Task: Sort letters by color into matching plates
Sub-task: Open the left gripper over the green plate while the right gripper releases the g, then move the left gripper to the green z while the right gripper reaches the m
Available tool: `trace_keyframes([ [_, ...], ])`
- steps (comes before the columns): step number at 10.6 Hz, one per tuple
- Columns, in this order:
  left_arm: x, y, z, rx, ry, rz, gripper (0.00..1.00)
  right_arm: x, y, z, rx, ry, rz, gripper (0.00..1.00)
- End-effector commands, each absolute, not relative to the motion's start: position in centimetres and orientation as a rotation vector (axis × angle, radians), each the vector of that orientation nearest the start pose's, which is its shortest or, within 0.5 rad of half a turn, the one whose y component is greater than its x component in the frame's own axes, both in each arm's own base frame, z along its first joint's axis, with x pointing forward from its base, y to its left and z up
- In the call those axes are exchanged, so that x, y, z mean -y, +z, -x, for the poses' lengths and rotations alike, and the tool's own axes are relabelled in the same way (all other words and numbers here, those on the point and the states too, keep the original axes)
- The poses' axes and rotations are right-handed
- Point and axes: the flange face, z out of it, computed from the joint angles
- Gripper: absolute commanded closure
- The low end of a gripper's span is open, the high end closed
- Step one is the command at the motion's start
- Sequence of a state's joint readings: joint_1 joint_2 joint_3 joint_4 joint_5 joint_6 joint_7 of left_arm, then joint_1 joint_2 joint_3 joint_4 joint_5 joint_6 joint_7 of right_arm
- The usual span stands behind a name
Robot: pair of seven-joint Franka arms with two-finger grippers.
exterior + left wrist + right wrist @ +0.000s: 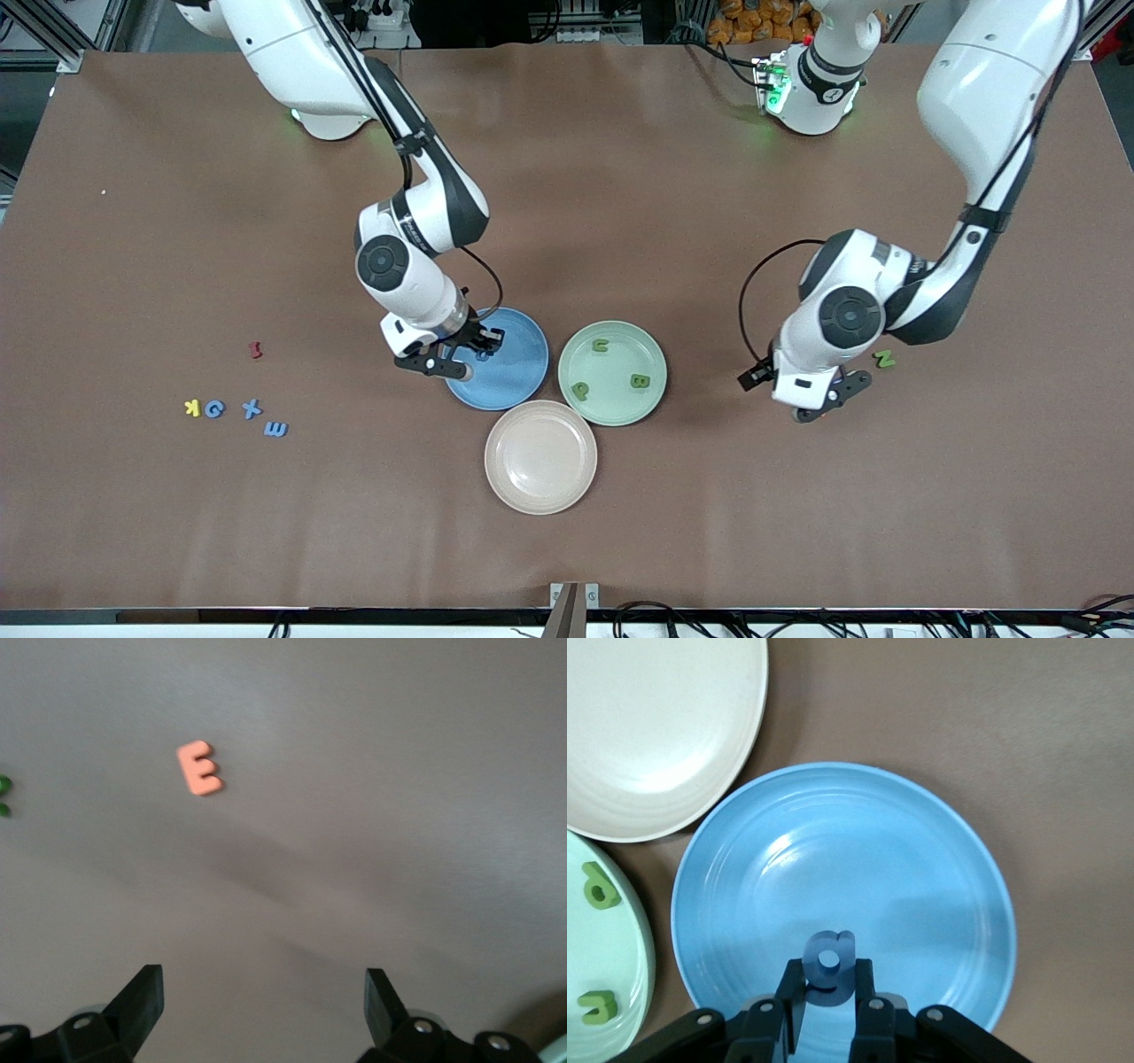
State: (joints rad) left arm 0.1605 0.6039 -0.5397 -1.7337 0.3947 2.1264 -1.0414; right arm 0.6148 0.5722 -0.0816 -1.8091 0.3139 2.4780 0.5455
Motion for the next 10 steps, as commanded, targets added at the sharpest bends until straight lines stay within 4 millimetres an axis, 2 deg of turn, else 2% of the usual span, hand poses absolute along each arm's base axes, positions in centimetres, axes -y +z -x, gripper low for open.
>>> trace_keyframes([
  [1,14.3,27.4,-59.3,0.539,0.057,3.042,0.00,-34.3,23.2,-57.7,-0.355,-0.013,2.935,0.00],
  [4,10.0,25.7,-56.4,0.357,-0.027,3.075,0.00,-31.9,23.7,-58.6,-0.392,-0.027,2.950,0.00],
  [6,5.7,24.1,-56.0,0.264,-0.076,3.053,0.00,-28.5,25.0,-60.2,-0.457,-0.078,2.956,0.00],
  [8,2.4,23.0,-55.7,0.207,-0.131,3.075,0.00,-25.9,25.0,-61.6,-0.396,-0.104,2.975,0.00],
  [10,0.3,22.0,-55.4,0.149,-0.118,3.075,0.00,-20.6,25.4,-63.3,-0.312,-0.046,3.006,0.00],
])
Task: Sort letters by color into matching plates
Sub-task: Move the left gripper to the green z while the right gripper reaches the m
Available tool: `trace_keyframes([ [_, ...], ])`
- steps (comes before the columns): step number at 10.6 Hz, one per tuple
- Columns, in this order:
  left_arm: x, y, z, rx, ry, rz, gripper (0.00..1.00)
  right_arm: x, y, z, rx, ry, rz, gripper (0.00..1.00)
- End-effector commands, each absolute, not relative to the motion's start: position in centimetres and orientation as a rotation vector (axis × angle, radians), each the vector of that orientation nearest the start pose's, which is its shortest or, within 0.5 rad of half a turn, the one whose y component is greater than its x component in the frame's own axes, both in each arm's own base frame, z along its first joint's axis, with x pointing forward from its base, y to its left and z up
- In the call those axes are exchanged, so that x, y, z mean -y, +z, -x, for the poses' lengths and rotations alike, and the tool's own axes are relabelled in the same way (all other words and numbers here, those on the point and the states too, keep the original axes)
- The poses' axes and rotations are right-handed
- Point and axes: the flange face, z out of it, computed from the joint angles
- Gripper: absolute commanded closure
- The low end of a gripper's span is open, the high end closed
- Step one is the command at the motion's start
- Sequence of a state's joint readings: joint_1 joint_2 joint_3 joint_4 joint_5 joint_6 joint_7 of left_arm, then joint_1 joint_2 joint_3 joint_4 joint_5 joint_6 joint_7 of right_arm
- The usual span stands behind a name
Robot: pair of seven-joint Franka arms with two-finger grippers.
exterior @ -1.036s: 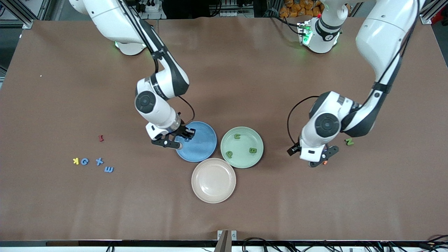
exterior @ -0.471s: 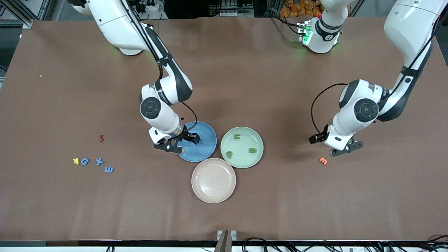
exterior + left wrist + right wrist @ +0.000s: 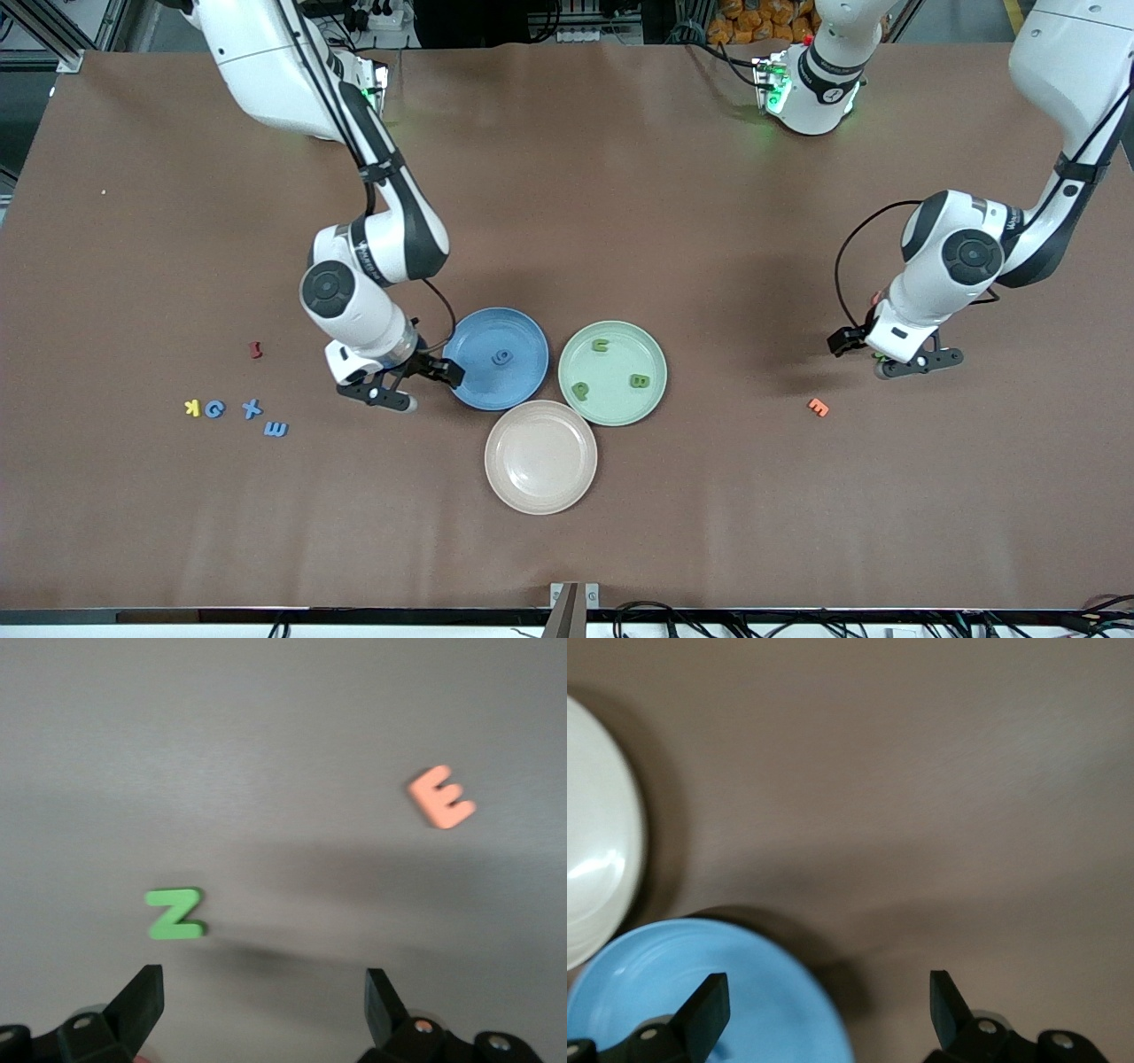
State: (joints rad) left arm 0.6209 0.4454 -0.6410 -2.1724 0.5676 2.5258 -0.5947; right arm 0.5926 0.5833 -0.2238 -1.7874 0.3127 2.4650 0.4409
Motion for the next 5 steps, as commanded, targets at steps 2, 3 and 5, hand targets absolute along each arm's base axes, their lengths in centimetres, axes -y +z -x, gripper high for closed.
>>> trace_keyframes([
  [2,-2.4,21.0,-55.2,0.156,-0.094,3.083,0.00,-14.3,26.8,-64.8,-0.164,-0.017,3.028,0.00],
  [3,-2.6,20.4,-55.3,0.154,-0.103,3.103,0.00,-10.9,26.8,-65.2,-0.124,0.008,3.028,0.00],
  [5,-3.6,18.7,-55.3,0.139,-0.141,3.128,0.00,-6.7,26.2,-65.1,-0.076,0.064,3.025,0.00],
])
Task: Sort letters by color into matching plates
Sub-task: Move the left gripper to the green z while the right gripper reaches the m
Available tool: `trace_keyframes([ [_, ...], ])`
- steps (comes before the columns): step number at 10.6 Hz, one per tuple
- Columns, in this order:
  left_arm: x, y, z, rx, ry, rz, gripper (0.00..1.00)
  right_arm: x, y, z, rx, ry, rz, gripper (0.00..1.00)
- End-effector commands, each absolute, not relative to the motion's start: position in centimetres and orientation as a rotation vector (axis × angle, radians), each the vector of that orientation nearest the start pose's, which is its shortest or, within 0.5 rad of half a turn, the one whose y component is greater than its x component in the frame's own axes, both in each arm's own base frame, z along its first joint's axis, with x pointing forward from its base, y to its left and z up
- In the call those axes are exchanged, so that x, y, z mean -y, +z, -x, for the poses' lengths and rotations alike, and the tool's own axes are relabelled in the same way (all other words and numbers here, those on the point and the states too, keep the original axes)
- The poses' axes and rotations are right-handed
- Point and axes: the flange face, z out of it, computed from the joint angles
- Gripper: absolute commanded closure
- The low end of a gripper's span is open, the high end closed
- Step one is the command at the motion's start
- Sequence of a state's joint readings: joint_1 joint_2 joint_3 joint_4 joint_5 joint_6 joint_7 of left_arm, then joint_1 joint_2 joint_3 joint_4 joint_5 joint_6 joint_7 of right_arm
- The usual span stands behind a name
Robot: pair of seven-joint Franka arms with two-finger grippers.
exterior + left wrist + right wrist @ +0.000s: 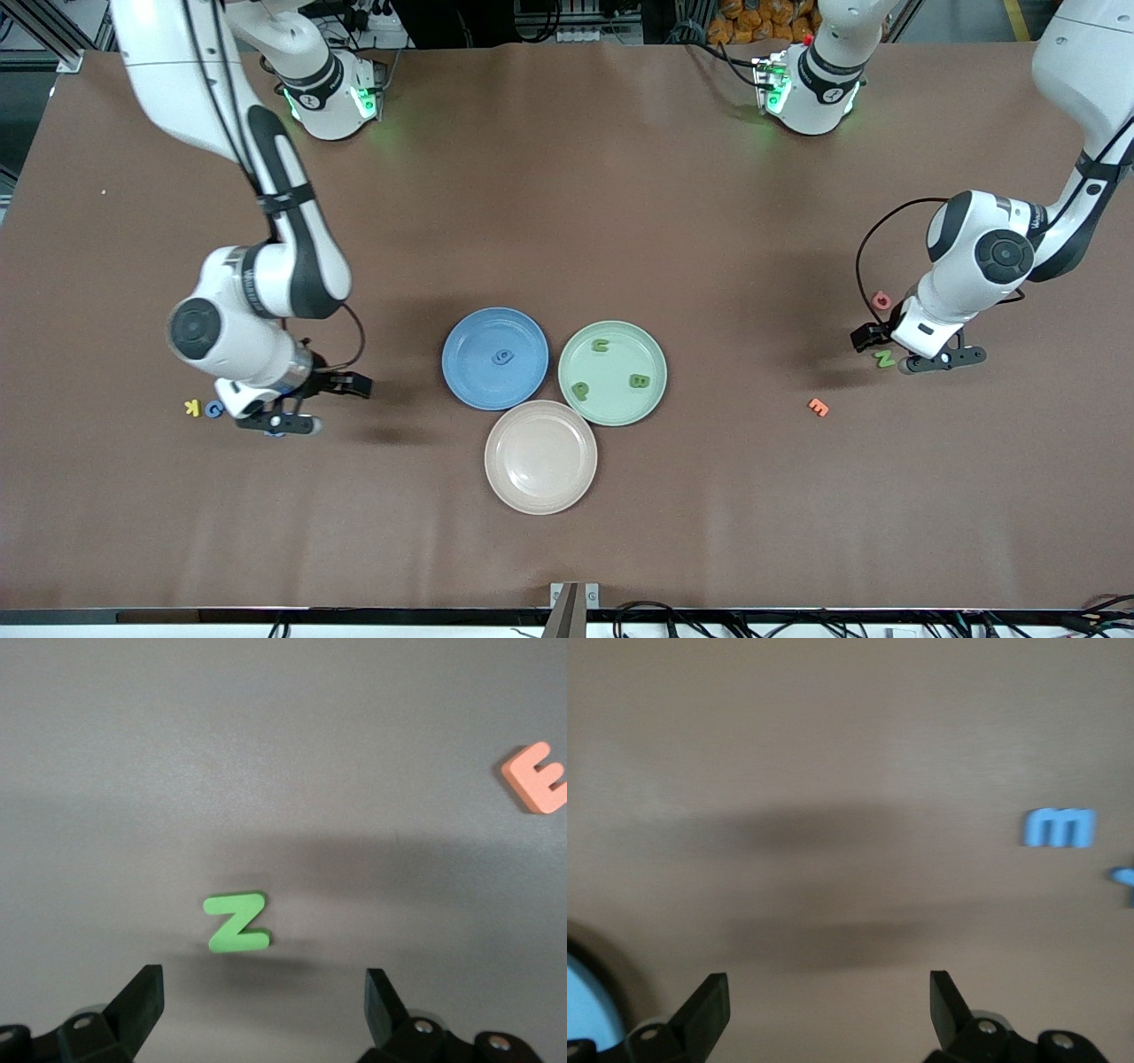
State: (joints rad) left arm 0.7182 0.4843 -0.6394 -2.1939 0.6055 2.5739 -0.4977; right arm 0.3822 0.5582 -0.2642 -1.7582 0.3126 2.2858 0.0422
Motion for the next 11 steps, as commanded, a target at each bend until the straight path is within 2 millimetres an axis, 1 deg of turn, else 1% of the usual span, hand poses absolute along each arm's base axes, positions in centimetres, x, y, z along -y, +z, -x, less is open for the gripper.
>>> trace_keyframes([
  [1,-4.7,17.8,-55.3,0.121,-0.158,3.130,0.00,-5.0,25.9,-65.2,-0.069,0.066,3.026,0.00],
  [2,-5.6,17.4,-55.7,0.103,-0.177,3.127,0.00,-3.8,25.4,-65.3,-0.084,0.070,3.027,0.00],
  [4,-6.0,16.6,-56.7,0.114,-0.188,3.141,0.00,-3.1,24.8,-65.4,-0.102,0.066,3.032,0.00],
  [5,-6.3,16.7,-57.2,0.126,-0.197,3.139,0.00,-2.5,24.2,-65.4,-0.112,0.068,3.036,0.00],
  [6,-6.3,16.7,-57.1,0.126,-0.194,3.137,0.00,-1.2,23.4,-65.7,-0.138,0.061,3.042,0.00],
  [7,-6.3,16.7,-57.1,0.123,-0.194,3.137,0.00,-0.2,22.5,-65.9,-0.118,0.066,3.046,0.00],
  [8,-6.5,16.6,-57.1,0.127,-0.192,3.136,0.00,0.9,22.7,-66.8,-0.101,0.040,3.050,0.00],
  [9,-6.6,16.6,-57.1,0.134,-0.190,3.135,0.00,1.9,22.7,-67.3,-0.099,0.029,3.053,0.00],
  [11,-6.7,16.6,-56.8,0.140,-0.173,3.131,0.00,2.0,22.0,-68.1,-0.091,0.023,3.061,0.00],
])
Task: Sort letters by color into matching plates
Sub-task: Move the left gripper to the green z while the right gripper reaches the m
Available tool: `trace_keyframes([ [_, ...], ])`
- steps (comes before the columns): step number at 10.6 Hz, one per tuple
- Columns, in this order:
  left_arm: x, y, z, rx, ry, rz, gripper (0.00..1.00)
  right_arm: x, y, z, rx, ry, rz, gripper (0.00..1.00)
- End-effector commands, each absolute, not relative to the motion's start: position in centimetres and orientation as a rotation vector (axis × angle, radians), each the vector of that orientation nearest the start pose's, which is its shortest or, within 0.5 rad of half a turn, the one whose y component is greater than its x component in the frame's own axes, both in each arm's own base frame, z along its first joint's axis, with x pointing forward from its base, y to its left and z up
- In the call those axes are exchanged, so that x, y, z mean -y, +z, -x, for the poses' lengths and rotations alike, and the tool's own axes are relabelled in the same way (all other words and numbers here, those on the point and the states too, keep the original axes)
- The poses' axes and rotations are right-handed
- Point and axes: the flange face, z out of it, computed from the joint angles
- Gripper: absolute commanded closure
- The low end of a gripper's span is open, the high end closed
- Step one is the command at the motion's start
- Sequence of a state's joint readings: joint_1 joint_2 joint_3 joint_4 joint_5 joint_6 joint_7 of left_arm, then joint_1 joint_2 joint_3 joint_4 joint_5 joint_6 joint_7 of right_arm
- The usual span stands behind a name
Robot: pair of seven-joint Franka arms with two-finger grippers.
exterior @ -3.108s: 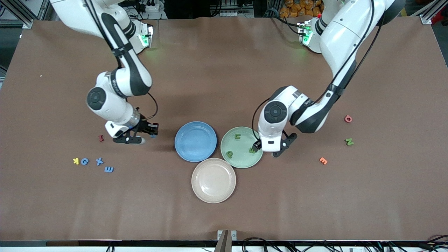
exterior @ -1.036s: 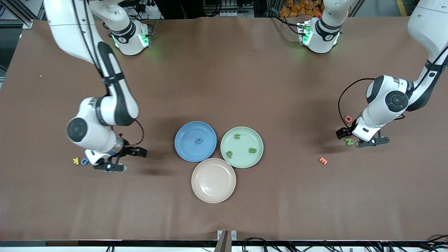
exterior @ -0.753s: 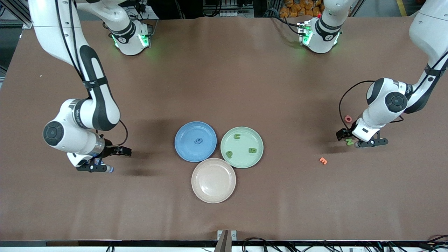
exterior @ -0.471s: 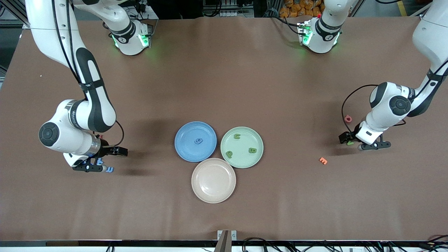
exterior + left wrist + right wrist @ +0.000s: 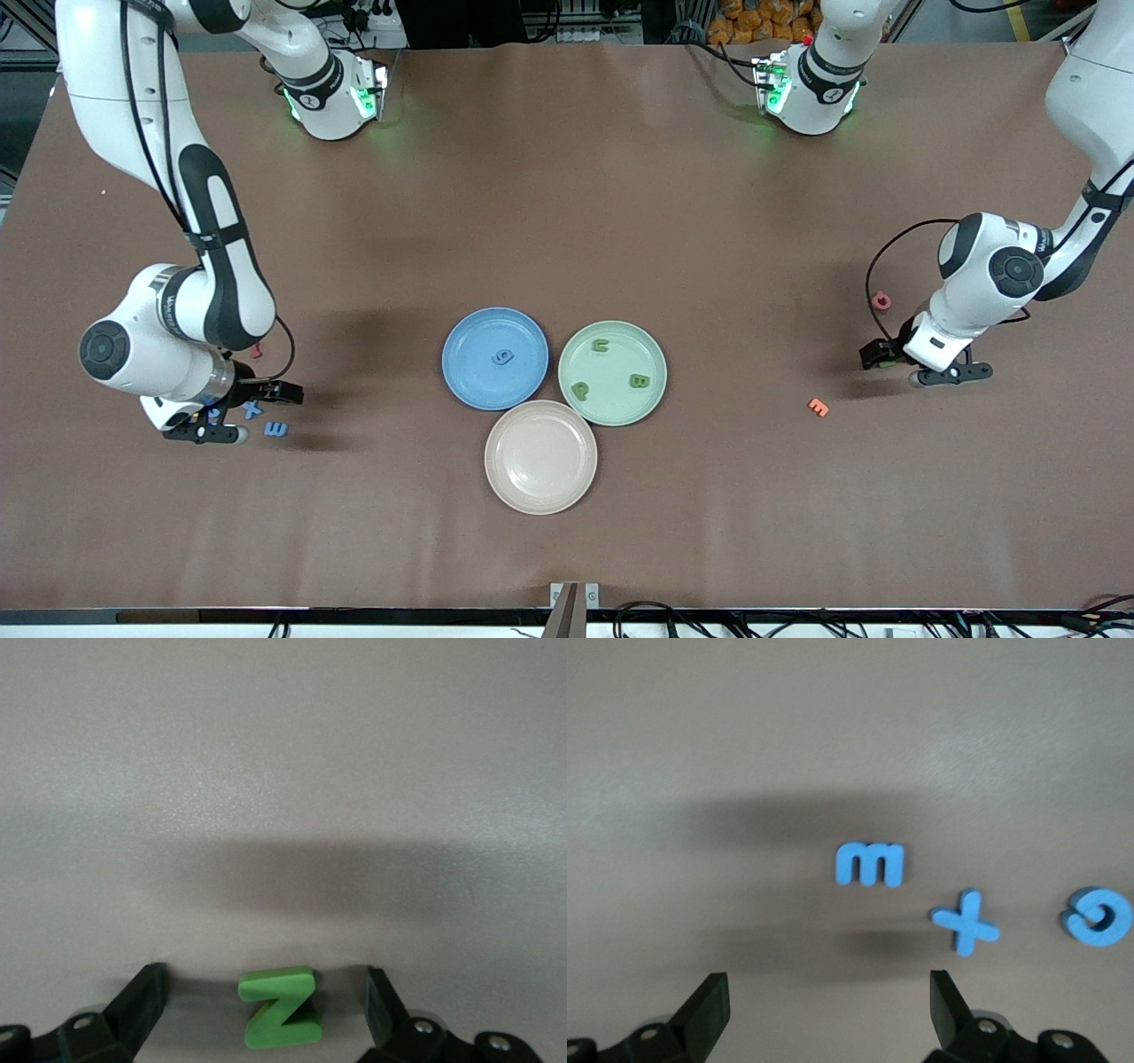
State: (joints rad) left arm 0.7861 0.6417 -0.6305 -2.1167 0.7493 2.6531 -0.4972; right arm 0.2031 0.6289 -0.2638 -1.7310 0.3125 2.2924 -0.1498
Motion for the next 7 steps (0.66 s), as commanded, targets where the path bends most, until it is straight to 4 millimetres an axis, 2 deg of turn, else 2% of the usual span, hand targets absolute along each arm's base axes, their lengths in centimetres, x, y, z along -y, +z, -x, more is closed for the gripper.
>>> trace_keyframes([
  [1,-6.8,16.5,-56.5,0.148,-0.148,3.123,0.00,2.0,21.6,-68.5,-0.088,0.016,3.065,0.00],
  [4,-7.0,16.2,-56.1,0.149,-0.085,3.101,0.00,1.9,20.0,-69.2,-0.096,0.027,3.072,0.00],
  [7,-7.0,16.2,-56.0,0.149,-0.079,3.100,0.00,3.3,18.5,-69.3,-0.120,0.003,3.084,0.00],
])
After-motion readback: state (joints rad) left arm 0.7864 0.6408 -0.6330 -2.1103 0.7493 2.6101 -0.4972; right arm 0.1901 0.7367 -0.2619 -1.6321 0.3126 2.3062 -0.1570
